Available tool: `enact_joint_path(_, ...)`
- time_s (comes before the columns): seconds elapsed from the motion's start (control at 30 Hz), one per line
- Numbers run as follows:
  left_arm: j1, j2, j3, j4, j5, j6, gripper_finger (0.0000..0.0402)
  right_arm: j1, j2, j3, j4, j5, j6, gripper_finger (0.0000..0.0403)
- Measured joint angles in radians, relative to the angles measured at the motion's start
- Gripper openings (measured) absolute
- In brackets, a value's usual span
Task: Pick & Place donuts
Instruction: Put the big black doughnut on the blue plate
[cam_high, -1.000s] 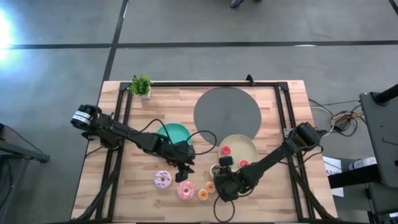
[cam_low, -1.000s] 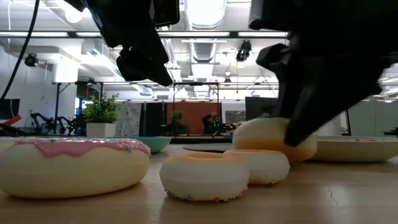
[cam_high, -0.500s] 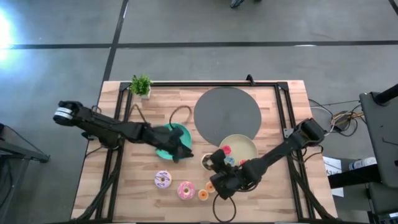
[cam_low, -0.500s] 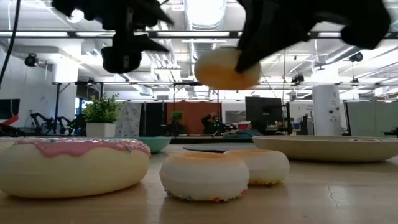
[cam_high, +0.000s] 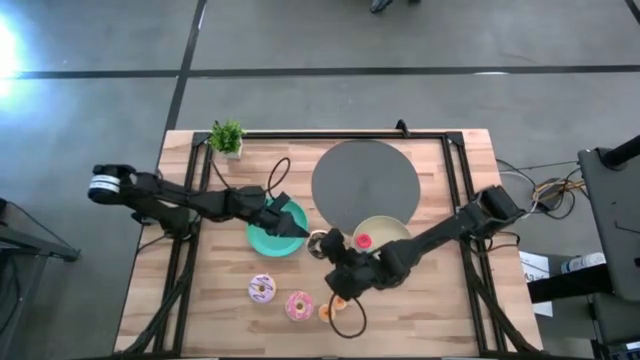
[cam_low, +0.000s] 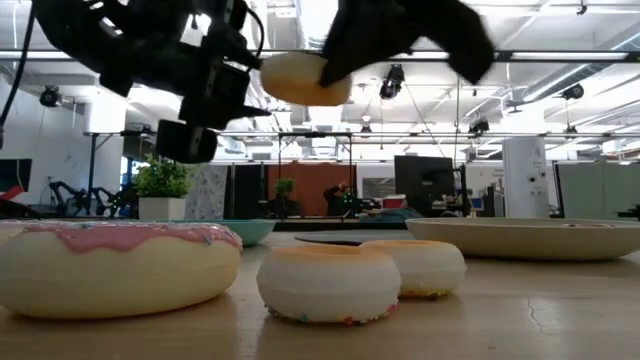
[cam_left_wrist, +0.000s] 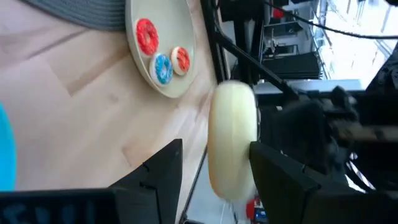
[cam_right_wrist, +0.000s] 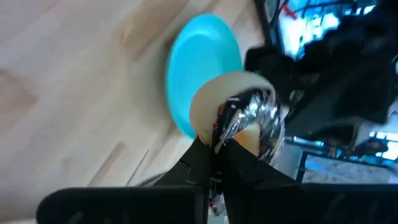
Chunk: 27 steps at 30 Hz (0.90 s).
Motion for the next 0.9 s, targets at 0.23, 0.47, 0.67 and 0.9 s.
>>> enact_joint_path(0.23,0.045,0.006,-0.001,0.044,0.041,0.002,0.0161,-0.048,0.0,-0.001,0.059,-0.042,-0.068,0.0013)
enact_joint_path(0.47,0.074,0.008,-0.006,0.116,0.109,-0.001,0.0161,-0.06,0.0,-0.004,0.06,-0.059,-0.06,0.0013)
enact_joint_path(0.67,0.076,0.008,0.0,0.145,0.139,0.045,0.0161,-0.07,0.0,-0.004,0.06,-0.06,-0.048,0.0013)
enact_joint_path(0.9,0.076,0.012,-0.006,0.126,0.155,0.065,0.0174,-0.076,0.0,-0.005,0.062,-0.062,-0.045,0.0013)
